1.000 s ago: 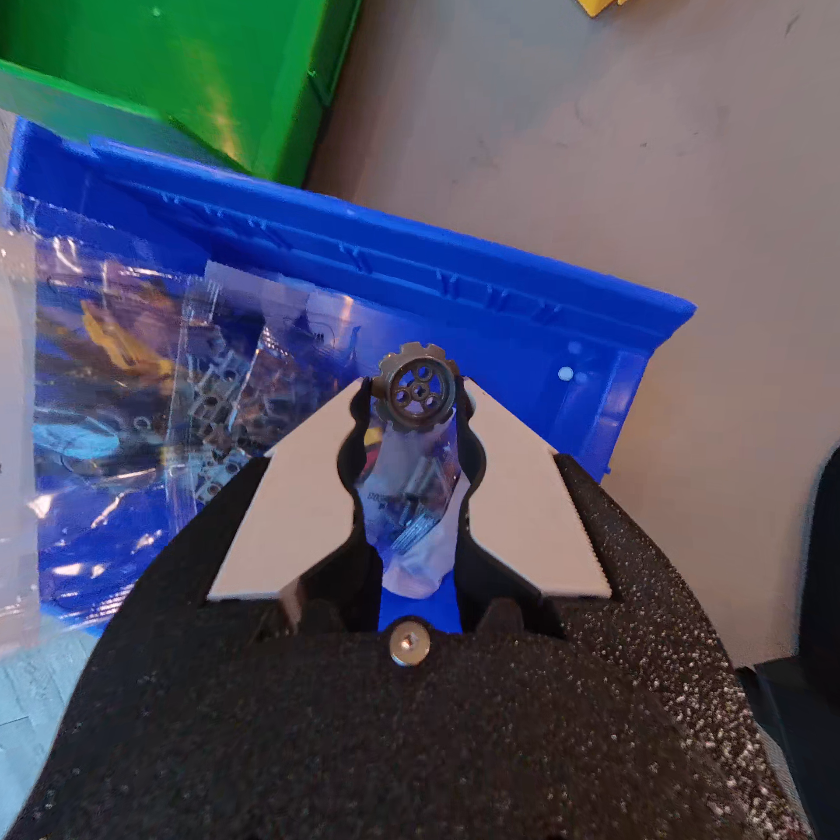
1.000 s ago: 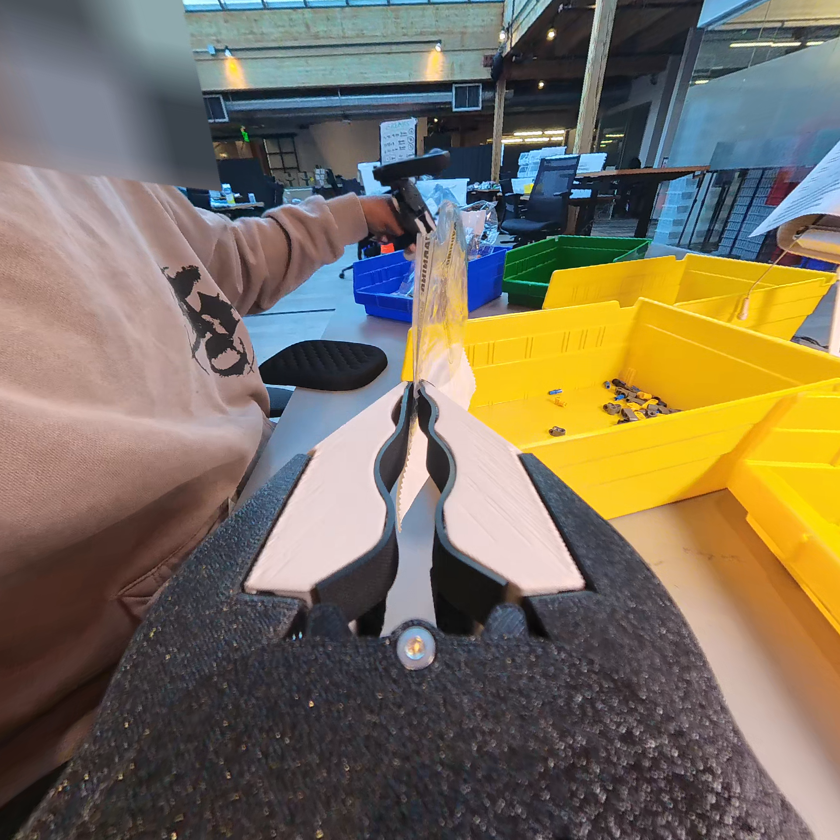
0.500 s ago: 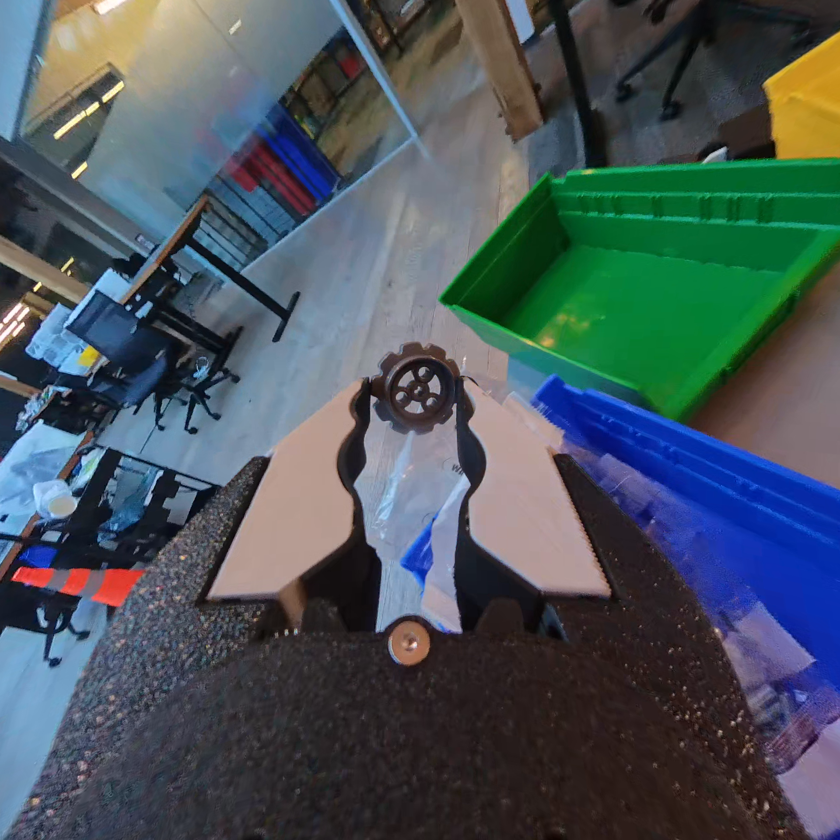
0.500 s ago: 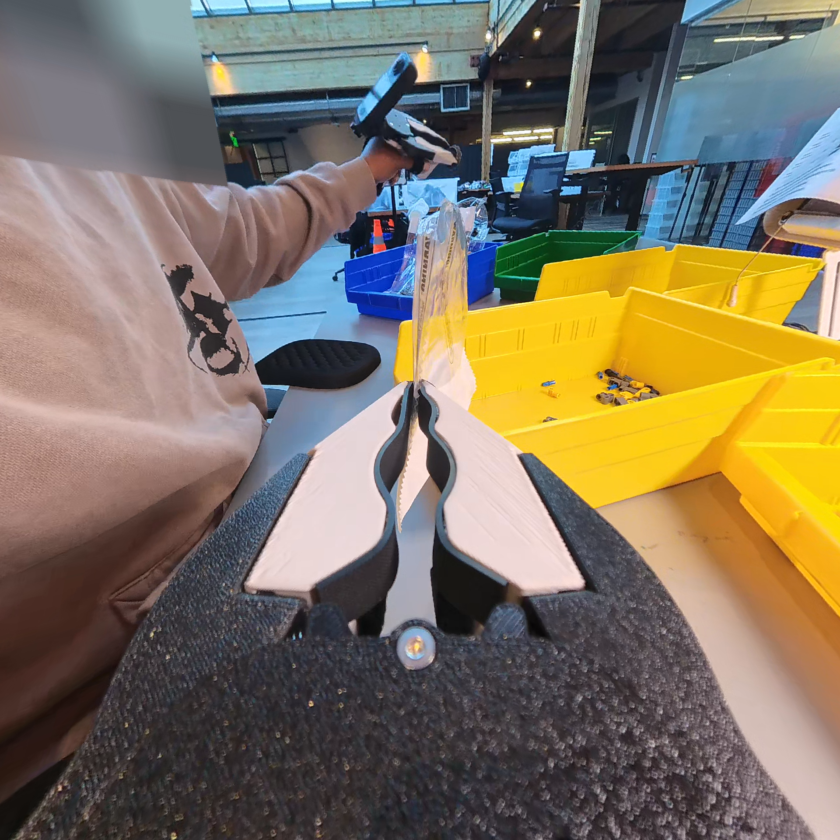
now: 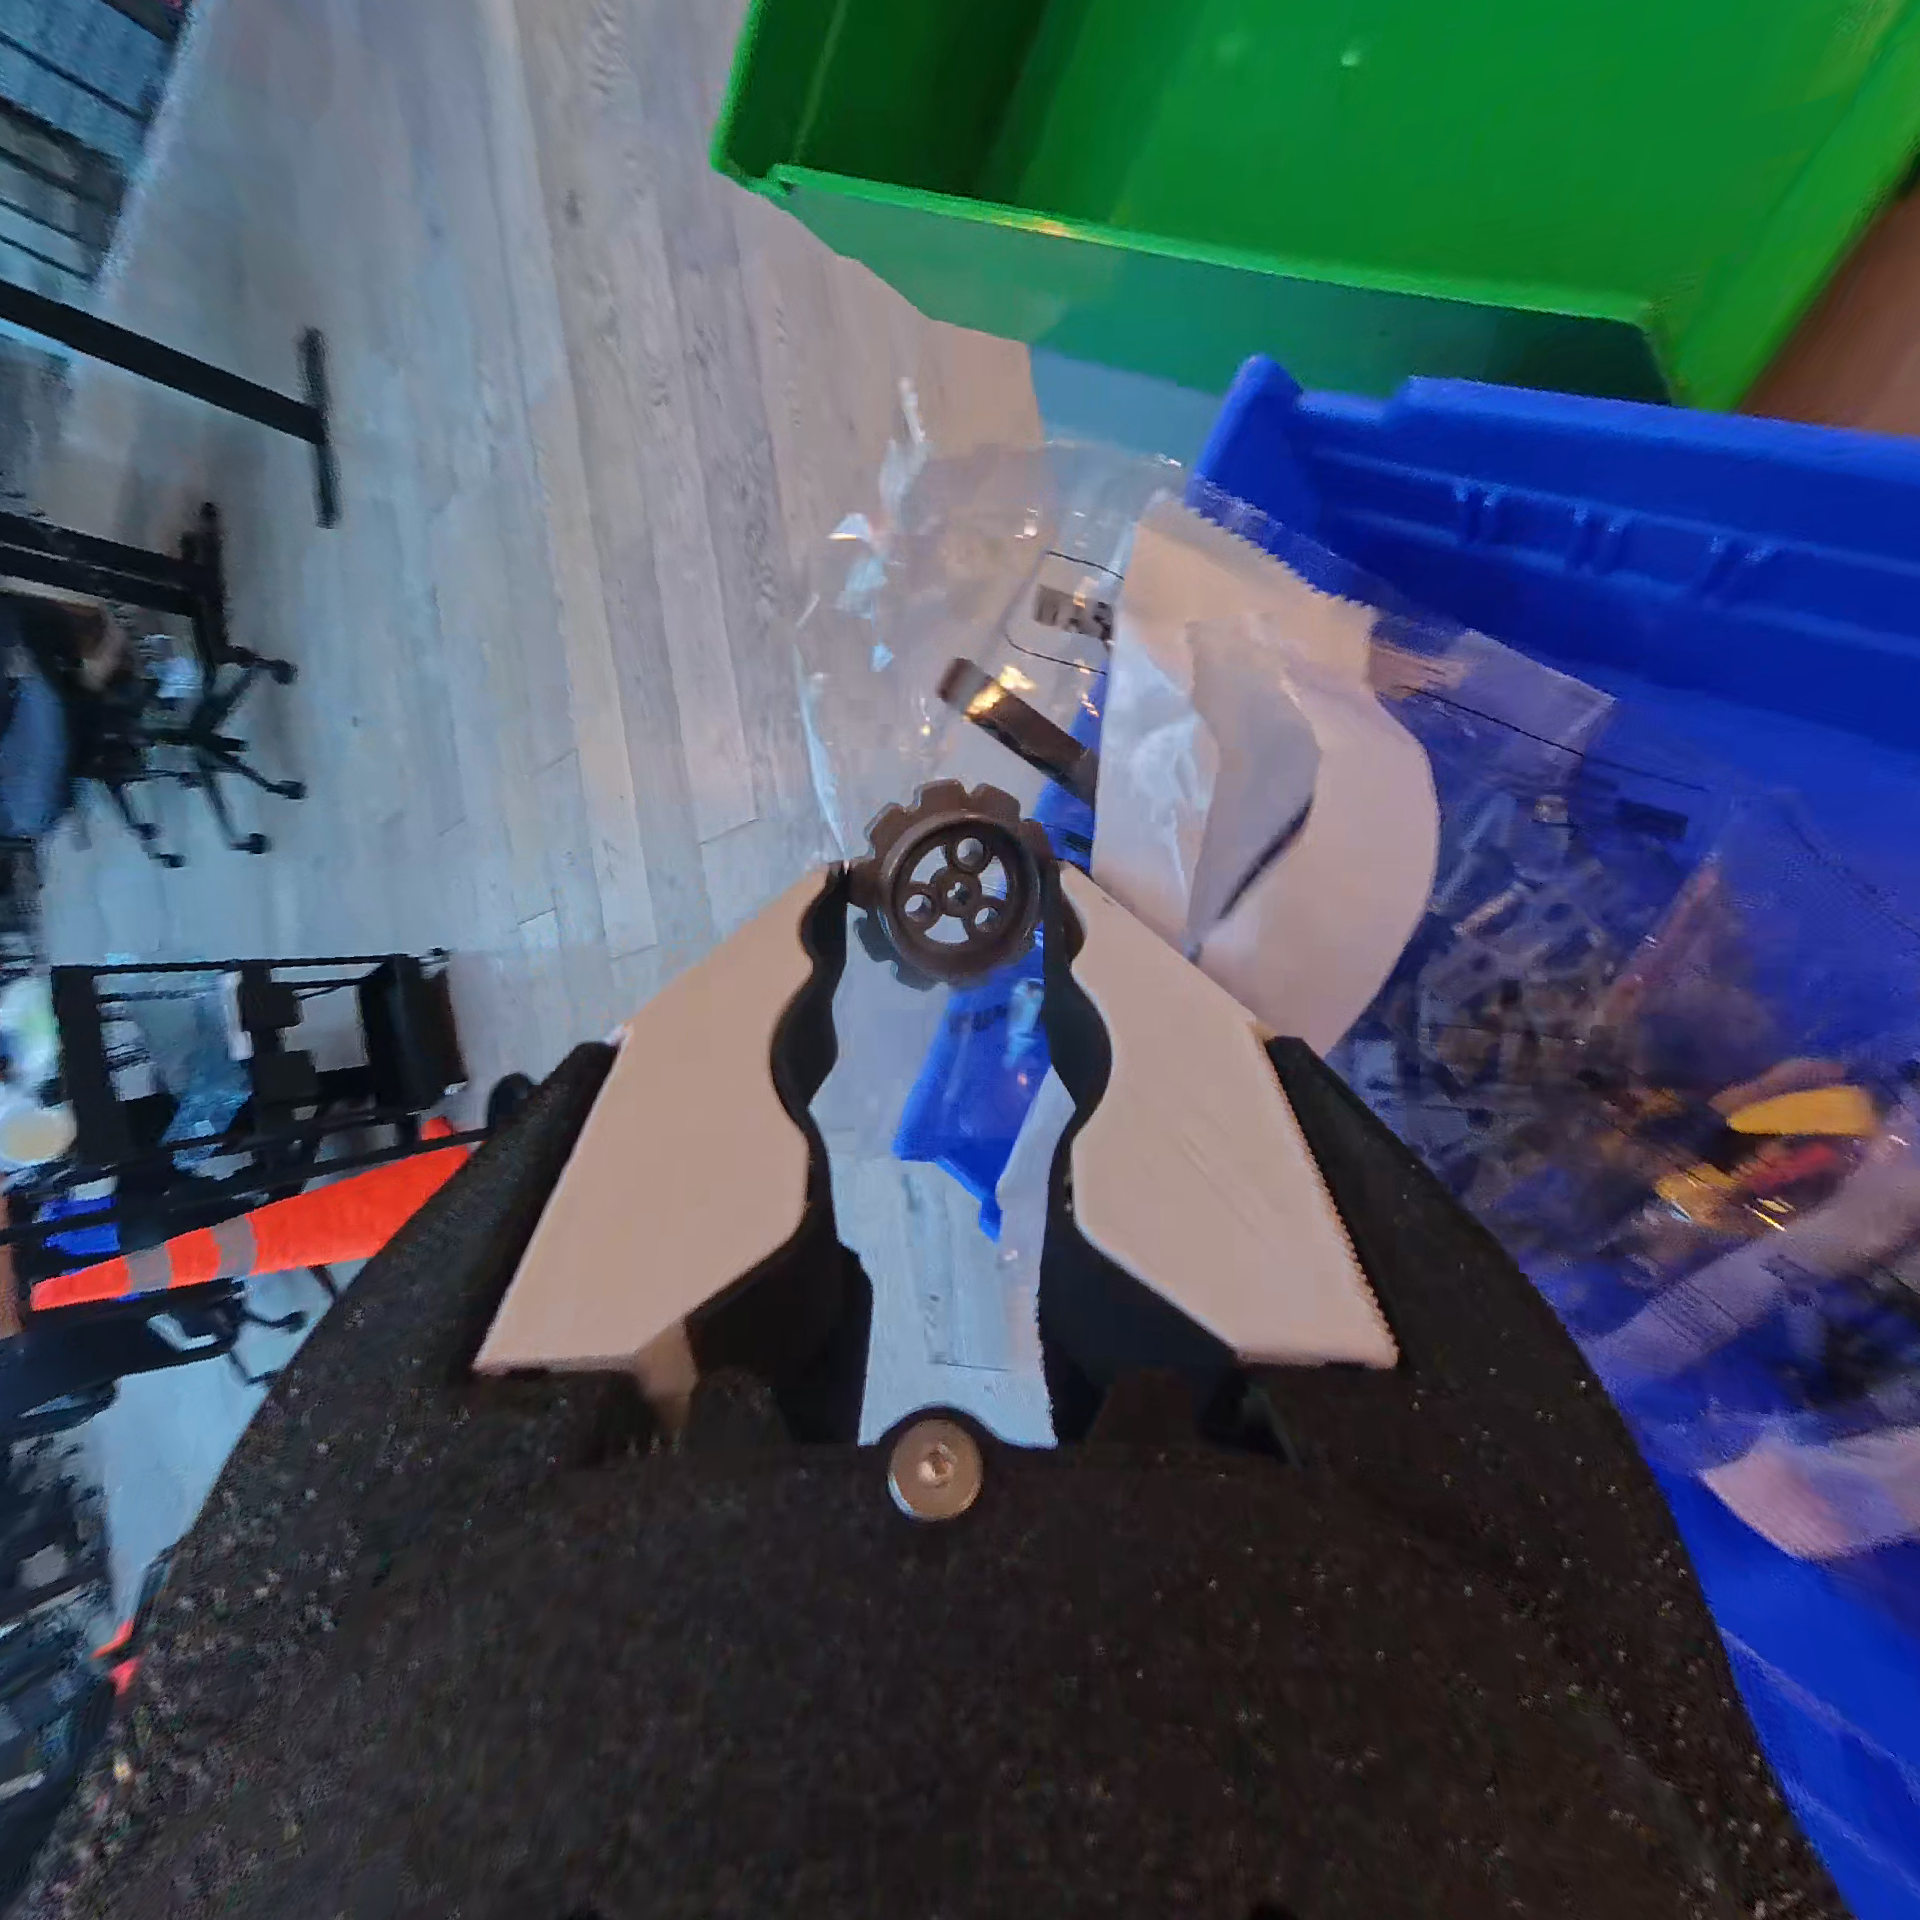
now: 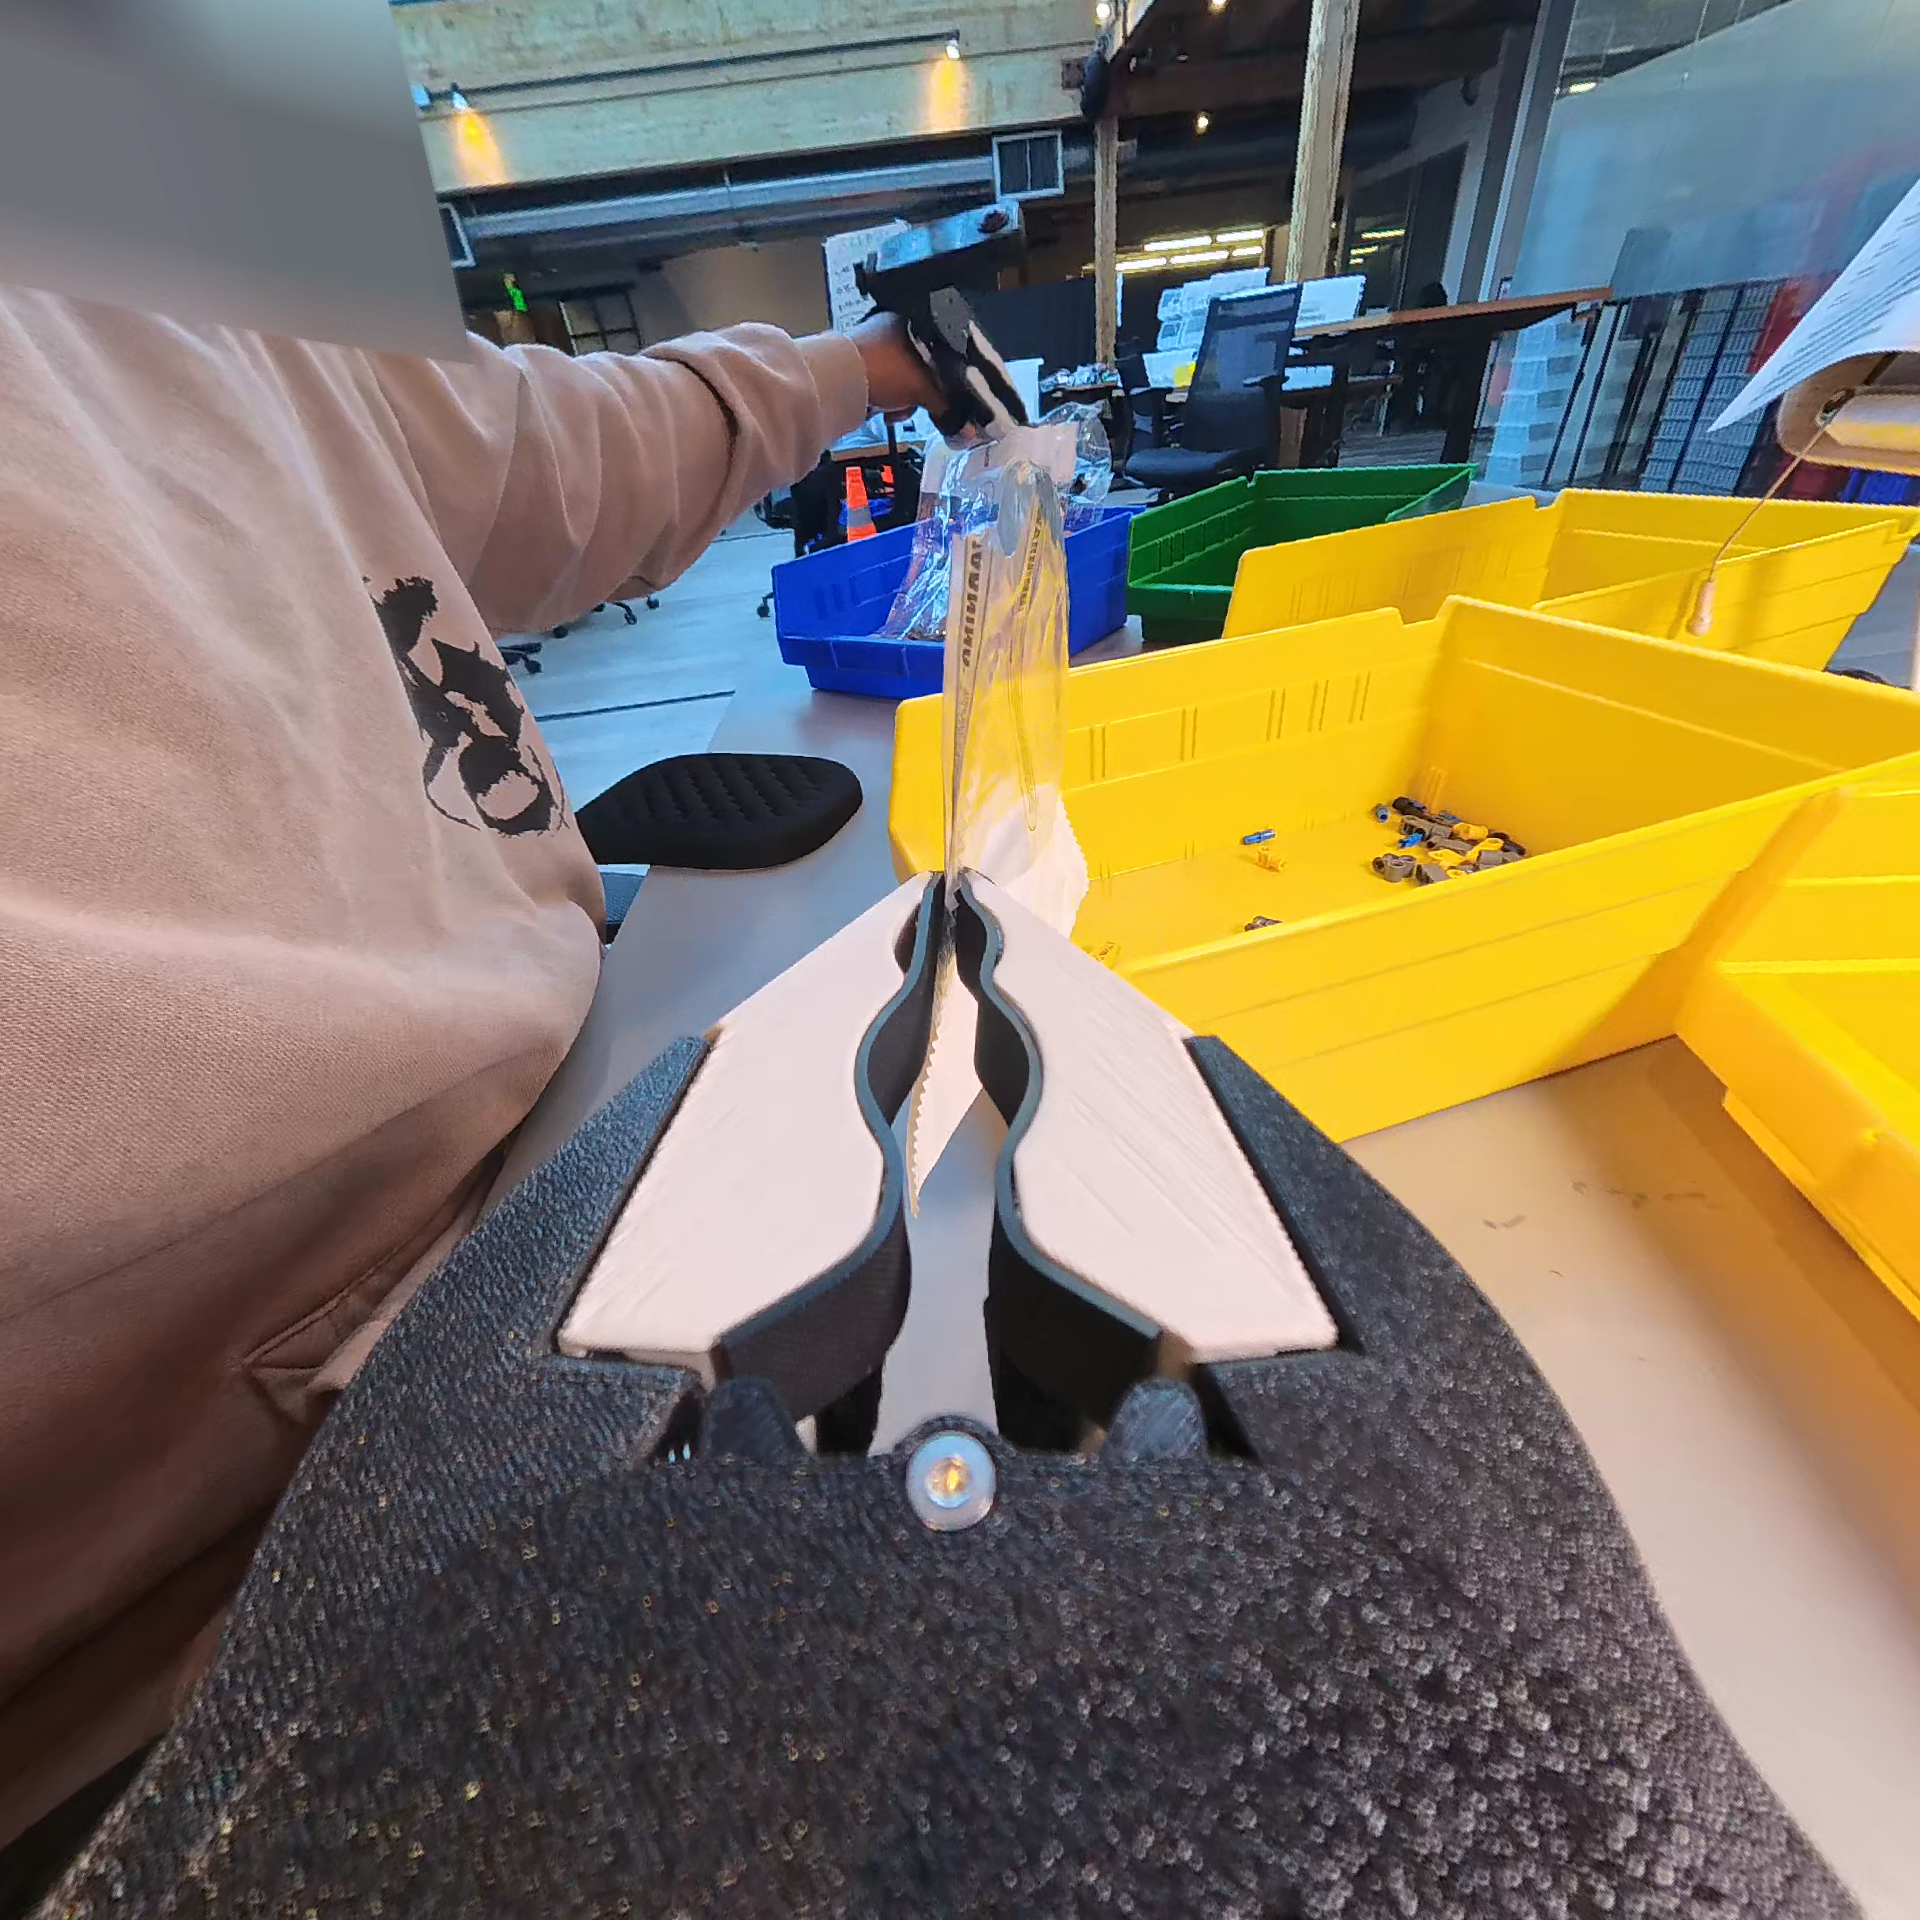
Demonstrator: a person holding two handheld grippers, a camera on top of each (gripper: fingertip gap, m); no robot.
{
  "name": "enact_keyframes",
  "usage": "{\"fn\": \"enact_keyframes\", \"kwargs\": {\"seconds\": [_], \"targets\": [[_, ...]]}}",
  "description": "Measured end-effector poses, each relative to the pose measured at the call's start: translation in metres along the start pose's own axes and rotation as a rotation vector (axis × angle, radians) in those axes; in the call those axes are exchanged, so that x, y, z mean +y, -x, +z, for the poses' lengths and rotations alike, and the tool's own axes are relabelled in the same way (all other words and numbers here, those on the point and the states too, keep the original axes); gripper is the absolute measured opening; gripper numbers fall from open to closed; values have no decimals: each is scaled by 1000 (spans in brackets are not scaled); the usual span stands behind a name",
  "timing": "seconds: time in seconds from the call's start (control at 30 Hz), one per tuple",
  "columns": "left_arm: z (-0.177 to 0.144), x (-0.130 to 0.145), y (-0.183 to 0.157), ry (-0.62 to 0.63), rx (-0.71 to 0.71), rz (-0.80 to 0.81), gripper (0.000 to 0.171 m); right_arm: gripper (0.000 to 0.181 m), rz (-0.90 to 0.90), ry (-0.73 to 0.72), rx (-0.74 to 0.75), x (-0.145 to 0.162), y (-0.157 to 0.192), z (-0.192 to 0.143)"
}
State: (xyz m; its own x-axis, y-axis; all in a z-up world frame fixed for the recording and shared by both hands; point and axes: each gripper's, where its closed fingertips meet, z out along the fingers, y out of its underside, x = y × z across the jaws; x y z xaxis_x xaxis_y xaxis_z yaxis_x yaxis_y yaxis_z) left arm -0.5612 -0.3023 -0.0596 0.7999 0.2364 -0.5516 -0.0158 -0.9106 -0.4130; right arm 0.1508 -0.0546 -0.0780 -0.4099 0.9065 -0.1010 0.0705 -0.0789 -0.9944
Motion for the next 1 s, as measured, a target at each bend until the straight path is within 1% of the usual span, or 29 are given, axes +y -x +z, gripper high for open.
{"fn": "enact_keyframes", "kwargs": {"seconds": [0.13,0.27,0.3,0.33,0.43,0.5,0.57,0.6,0.67,0.7,0.73,0.8,0.87,0.9,1.0], "targets": [[-12,6,-21,13,181,-11,36,0,10,12,-5,3,-1,3],[-38,3,-19,-29,301,-60,36,0,18,20,-8,5,-2,5],[-45,0,-14,-51,315,-79,36,0,20,21,-9,5,-2,6],[-51,-3,-4,-78,297,-97,36,1,22,22,-10,5,-3,7],[-63,-14,36,-166,186,-181,36,0,28,28,-8,7,-4,8],[-60,-16,57,-184,90,-211,36,0,30,30,-7,7,-5,10],[-51,-18,58,-177,78,-207,36,0,30,27,-7,6,-6,11],[-44,-18,60,-173,49,-200,36,0,29,25,-7,6,-6,11],[-30,-17,72,-158,-59,-187,36,0,29,21,-4,5,-6,11],[-22,-16,76,-150,-93,-189,36,0,32,18,-2,5,-7,12],[-13,-13,75,-126,-95,-191,36,0,34,15,0,4,-7,12],[6,-4,68,-51,-59,-170,36,0,37,12,4,4,-8,12],[15,-1,55,-25,31,-149,36,1,39,14,9,4,-9,12],[14,-5,47,-36,90,-144,36,0,41,15,12,5,-9,12],[1,-12,31,-64,210,-102,35,0,50,17,20,7,-12,11]]}}
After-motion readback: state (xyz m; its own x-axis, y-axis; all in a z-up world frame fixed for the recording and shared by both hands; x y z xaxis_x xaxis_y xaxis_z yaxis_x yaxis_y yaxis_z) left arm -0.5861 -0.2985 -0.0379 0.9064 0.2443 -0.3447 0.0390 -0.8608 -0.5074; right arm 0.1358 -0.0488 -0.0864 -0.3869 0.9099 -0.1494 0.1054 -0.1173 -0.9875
